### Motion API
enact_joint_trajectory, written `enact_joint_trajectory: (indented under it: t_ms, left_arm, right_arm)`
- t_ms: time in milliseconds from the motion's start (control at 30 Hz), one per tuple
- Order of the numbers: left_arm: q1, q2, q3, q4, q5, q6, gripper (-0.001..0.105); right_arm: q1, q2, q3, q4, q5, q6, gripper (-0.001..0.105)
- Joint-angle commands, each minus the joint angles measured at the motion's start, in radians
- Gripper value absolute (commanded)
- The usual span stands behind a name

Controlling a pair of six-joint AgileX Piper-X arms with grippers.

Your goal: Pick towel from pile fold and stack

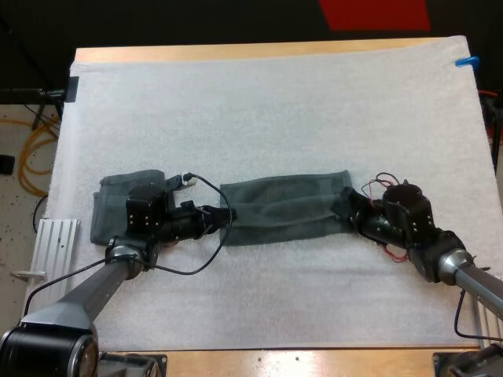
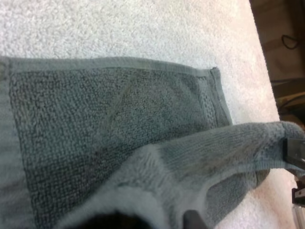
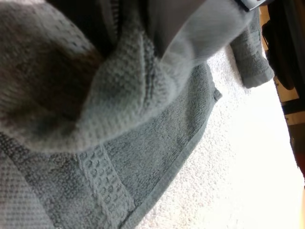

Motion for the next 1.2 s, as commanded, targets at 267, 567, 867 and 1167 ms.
enact_joint_trajectory:
  t_ms: [267,567,867,1167]
  left_arm:
    - [0.000,-0.003,-0.073,-0.069,0.020,0.009,0.056]
    - [0.000,-0.172,-0.137,-0.054,-0.007,0.052,0.056]
    - [0.000,-0.529,-0.147,0.331,-0.205,0.298,0.056]
    - [0.000,-0.809,-0.233,0.853,-0.481,0.506,0.068]
  right_arm:
    - [0.002,-0.002,-0.008,-0.325,-0.031,-0.222,0.062]
    - [0.002,-0.081,-0.010,-0.343,-0.047,-0.322,0.062]
    - [0.002,-0.267,-0.063,0.028,0.023,-0.540,0.062]
    - [0.002,-0.457,-0.197,0.480,0.237,-0.760,0.090]
